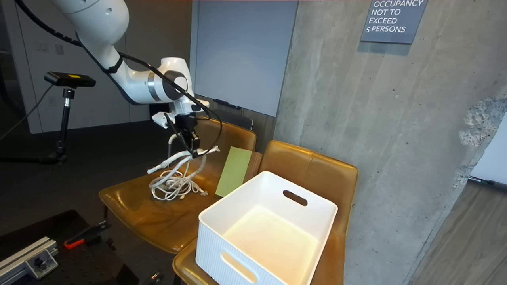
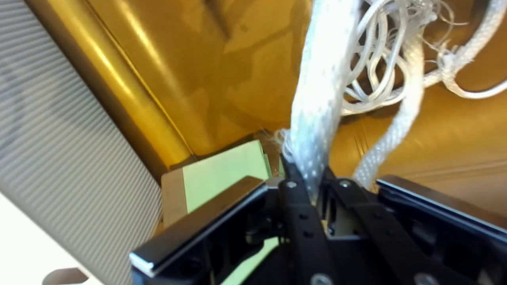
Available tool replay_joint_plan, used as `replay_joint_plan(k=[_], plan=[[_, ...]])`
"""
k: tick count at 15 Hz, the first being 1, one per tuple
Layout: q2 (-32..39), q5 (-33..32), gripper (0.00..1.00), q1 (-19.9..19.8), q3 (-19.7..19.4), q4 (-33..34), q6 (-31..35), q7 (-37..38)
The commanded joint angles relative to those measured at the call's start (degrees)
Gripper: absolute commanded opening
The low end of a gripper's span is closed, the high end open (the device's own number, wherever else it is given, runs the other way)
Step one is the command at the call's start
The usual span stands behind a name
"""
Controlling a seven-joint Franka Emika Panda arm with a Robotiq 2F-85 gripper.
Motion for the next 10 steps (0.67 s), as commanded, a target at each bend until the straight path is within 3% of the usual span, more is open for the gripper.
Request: replay_joint_plan(k=[1,6,10], plan=[[-9.06,-4.44,0.03,0.43,1.55,1.05,-7.95,0.11],[-18.44,-8.55,0.03,-1.12,6.66,7.22,-19.41,-0.62],[-22.08,-9.41,0.03,-3.38,9.87,15.66,-27.94,-2.5]])
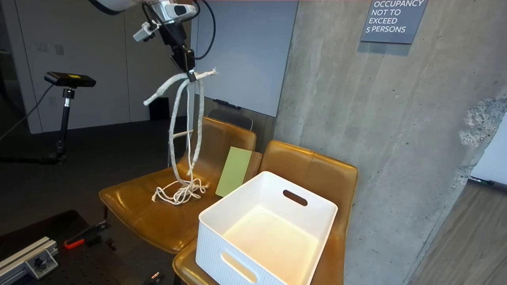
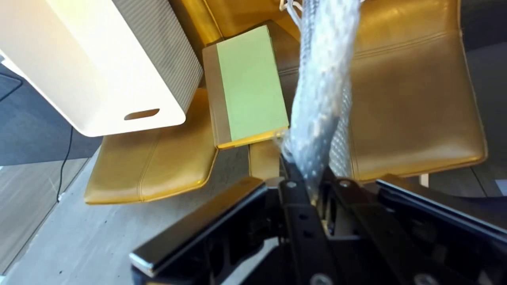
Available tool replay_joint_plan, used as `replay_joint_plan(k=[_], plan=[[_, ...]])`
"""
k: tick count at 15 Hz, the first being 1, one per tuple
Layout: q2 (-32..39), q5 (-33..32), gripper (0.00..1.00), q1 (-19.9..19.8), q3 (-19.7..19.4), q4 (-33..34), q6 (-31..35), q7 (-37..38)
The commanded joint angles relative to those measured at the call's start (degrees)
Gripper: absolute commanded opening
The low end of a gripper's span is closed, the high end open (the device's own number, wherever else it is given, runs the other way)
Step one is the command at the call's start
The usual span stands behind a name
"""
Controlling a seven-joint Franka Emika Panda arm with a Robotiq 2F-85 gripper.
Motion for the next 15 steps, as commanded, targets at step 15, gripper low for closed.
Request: replay_joint_plan(k=[15], plan=[[1.79,-1.0,0.03,-19.42,-3.14,35.94,-17.79,-22.47]])
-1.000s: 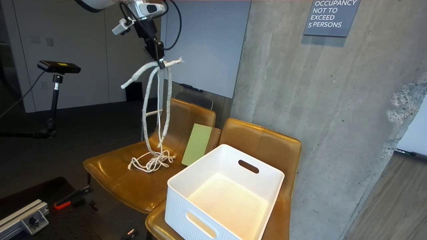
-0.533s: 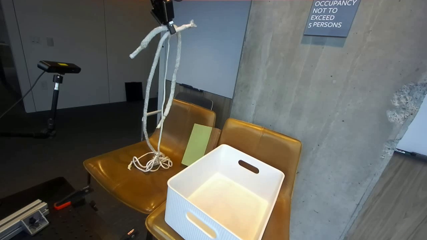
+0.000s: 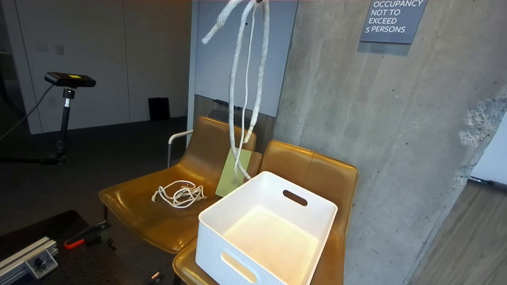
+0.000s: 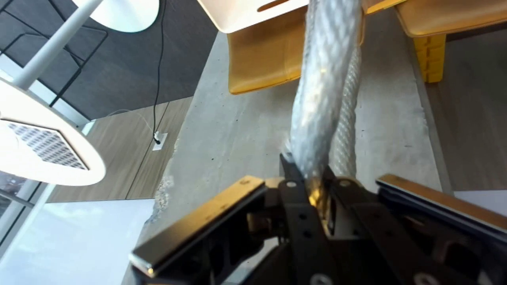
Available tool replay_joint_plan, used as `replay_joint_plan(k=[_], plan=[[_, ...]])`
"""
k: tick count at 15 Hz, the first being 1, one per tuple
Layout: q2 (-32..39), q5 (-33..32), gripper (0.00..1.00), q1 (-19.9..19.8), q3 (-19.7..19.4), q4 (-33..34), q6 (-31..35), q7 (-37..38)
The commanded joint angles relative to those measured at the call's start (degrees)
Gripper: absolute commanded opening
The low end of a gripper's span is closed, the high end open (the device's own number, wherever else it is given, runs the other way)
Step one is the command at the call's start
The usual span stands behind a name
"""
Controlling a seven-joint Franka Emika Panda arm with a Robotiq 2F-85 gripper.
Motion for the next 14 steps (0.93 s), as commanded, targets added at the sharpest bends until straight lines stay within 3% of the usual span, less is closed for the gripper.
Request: replay_joint_plan(k=[1,4,6,10,14], plan=[[4.68,-0.24,0.03,-3.23,-2.31,14.11,-5.62,-6.38],[7.75,0.25,0.03,-5.05,-3.98,22.21,-8.41,-9.57],[8.2,0.47,0.03,-6.06,-4.52,21.98,-7.63,-10.33],[8.43,1.88,0.03,-7.72,-4.74,16.8,-5.15,-9.6],[6.5,3.69,0.03,-9.56,-4.56,7.14,-1.8,-8.91]])
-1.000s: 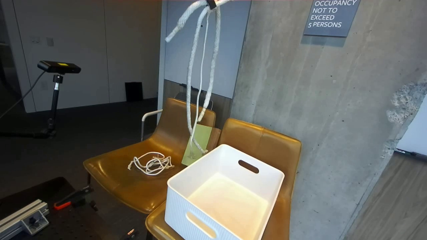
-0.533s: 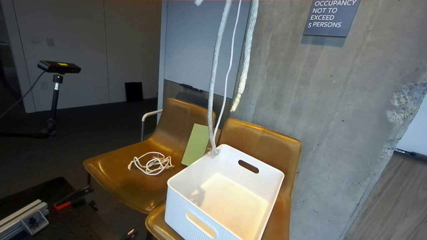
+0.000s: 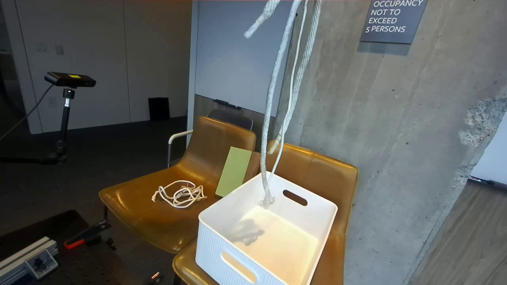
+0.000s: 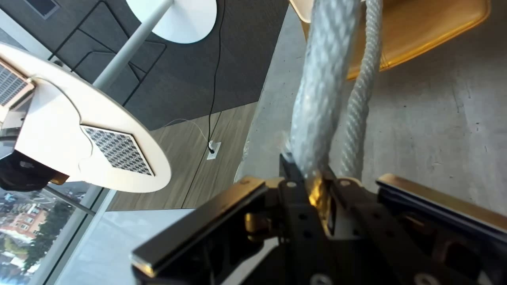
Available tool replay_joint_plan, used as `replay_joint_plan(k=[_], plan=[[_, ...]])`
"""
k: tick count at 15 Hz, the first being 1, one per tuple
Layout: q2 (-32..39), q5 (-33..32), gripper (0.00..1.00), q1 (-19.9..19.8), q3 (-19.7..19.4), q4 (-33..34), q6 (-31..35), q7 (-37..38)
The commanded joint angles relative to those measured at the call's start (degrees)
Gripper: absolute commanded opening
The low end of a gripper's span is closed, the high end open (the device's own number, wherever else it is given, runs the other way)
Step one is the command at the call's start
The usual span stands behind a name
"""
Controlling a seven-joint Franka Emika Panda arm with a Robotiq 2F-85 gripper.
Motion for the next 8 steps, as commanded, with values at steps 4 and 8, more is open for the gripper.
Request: replay_joint_plan(k=[4,8], plan=[[-6.28,4.28,0.03,-2.26,0.27,-20.94,9.32,0.5],[-8.96,6.29,0.03,-3.36,-0.3,-34.1,16.82,-0.66]])
